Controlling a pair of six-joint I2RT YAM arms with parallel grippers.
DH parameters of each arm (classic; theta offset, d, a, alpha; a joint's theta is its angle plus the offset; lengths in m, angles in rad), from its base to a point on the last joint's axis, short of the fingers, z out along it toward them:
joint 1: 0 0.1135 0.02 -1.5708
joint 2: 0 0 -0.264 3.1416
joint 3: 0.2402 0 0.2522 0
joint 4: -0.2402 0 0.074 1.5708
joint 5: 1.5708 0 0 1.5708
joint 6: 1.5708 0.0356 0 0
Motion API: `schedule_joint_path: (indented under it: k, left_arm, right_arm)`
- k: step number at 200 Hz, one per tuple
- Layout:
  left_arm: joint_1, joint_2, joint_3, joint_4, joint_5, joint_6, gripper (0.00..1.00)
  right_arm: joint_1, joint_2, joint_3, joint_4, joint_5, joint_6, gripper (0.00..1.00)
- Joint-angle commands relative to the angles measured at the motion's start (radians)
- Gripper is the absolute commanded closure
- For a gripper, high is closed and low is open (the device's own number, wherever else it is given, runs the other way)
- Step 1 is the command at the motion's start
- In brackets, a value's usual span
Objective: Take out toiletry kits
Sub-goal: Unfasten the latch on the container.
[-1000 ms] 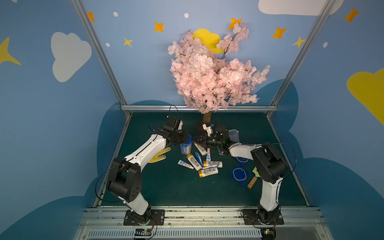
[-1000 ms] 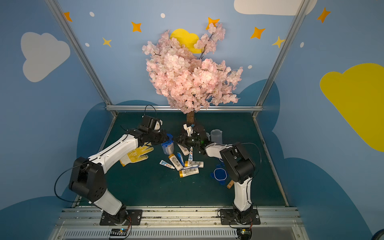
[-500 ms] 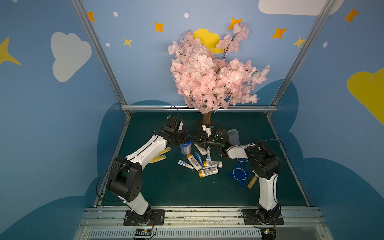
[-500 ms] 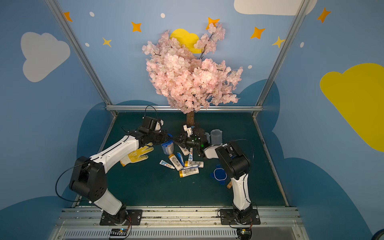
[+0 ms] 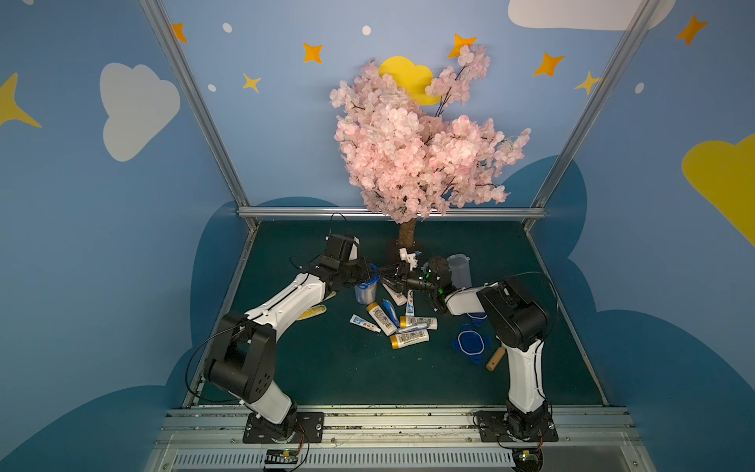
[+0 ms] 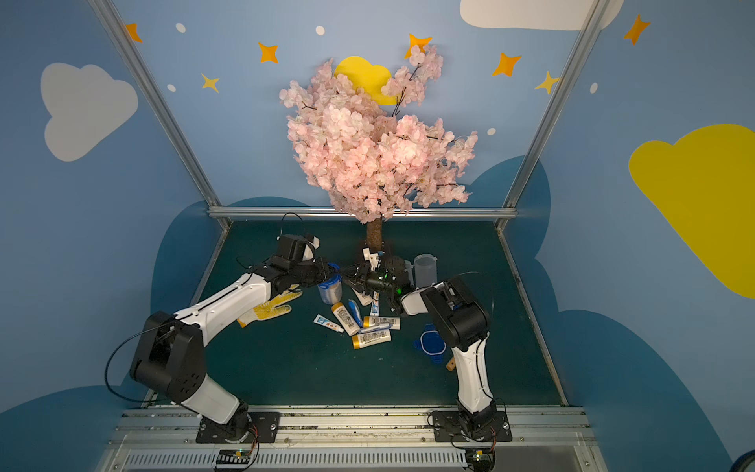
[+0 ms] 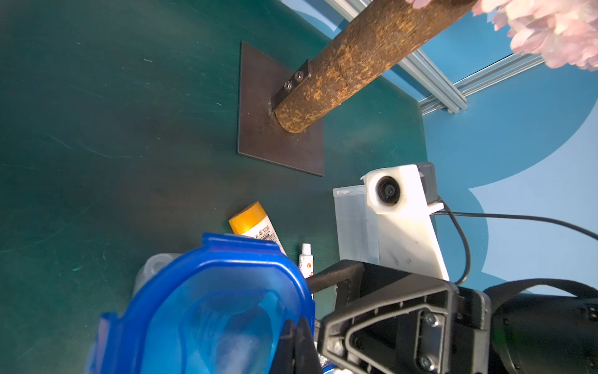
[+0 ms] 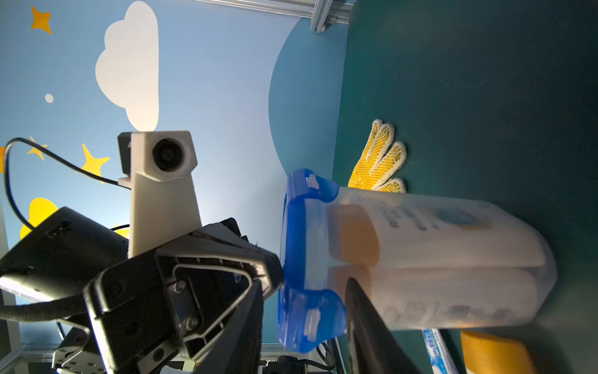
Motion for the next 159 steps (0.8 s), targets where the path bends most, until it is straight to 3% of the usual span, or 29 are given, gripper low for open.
schedule_joint_path:
  k: [1, 159]
  left_arm:
    - [0.003, 0.067, -0.106, -0.195, -0.062, -0.02, 0.98]
    - [0.005, 0.082, -0.209, -0.197, -0.1, -0.052, 0.97]
  right_arm:
    - [0.016, -0.019, 0.006, 0.146, -0.034, 0.035, 0.59]
    - [0.016, -0.121, -0.027, 0.177, -0.042, 0.053, 0.6]
